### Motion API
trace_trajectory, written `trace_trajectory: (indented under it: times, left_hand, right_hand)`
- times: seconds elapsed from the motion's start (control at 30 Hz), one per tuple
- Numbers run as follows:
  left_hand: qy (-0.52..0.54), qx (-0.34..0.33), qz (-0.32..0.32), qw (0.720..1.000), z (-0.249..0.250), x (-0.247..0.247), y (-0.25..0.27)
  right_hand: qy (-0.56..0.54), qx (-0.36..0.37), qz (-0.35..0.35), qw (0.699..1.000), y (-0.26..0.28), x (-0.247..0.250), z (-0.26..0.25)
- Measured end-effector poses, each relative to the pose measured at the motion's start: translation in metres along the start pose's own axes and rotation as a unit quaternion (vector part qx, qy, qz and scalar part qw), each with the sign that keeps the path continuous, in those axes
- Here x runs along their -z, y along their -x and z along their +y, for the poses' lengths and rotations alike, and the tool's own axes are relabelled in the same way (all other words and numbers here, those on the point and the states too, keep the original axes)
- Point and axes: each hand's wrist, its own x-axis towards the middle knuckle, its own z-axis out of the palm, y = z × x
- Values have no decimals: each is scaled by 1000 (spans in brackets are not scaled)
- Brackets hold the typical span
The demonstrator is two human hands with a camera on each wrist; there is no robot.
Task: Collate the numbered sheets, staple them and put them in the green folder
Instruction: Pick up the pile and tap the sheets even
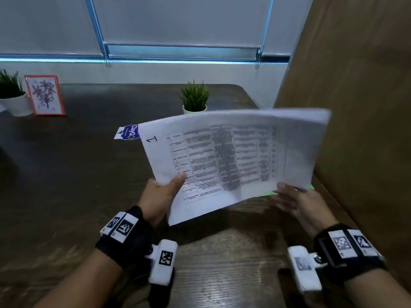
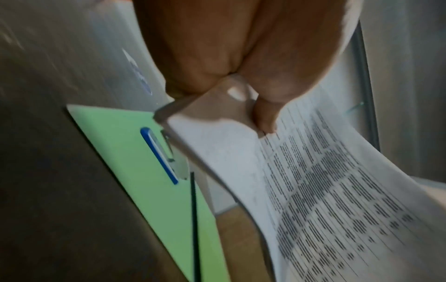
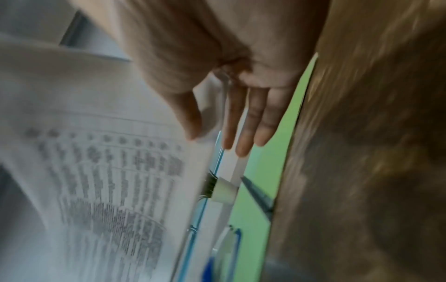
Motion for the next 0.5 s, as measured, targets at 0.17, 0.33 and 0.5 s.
trace_trajectory:
  times: [0.17,0.33,0.5]
  left_hand:
    - [103,-6,-43,994,5,-32,16]
    - [120,24,-41,992,12,-25,22]
    - [111,24,-135,984,54,36,9]
  right_hand:
    - [-183,-47,-123,974,13,-59,-7]
    - [-157,17,-93,983,20,-103,-35]
    - [26,87,-171,981,19,-89,-68]
